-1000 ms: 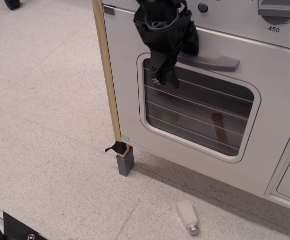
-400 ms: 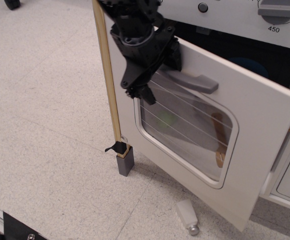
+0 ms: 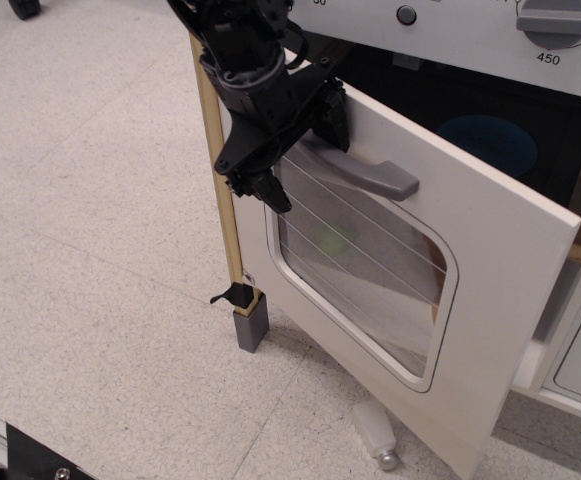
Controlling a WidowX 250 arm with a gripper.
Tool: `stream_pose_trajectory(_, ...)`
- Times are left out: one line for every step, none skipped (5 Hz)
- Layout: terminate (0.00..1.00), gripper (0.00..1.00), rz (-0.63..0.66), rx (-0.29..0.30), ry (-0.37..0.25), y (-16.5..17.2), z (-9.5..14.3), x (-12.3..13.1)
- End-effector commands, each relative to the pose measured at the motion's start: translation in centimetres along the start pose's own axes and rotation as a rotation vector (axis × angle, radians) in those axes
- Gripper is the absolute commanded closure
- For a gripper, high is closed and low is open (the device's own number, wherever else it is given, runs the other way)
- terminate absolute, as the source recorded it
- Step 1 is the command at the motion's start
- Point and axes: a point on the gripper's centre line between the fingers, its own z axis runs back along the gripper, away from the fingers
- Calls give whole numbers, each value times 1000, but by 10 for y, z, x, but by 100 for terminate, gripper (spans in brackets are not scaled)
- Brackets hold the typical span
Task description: Open oven
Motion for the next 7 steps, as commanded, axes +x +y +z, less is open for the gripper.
stream_pose_trajectory(0,0,-79,-89,26,-26,43,-7)
stream_pose_trajectory(0,0,-50,-116,64,-42,55,-21)
stream_pose_trajectory(0,0,-2,-151,109,-61,59,-35)
stream_pose_trajectory(0,0,26,-108,115,-75,46,-53)
stream_pose_trajectory(0,0,5,20,56,-75,33,-66)
stream_pose_trajectory(0,0,-24,78,40,-63,28,-68)
stream_pose_trajectory(0,0,-88,107,52,-51,31,-66)
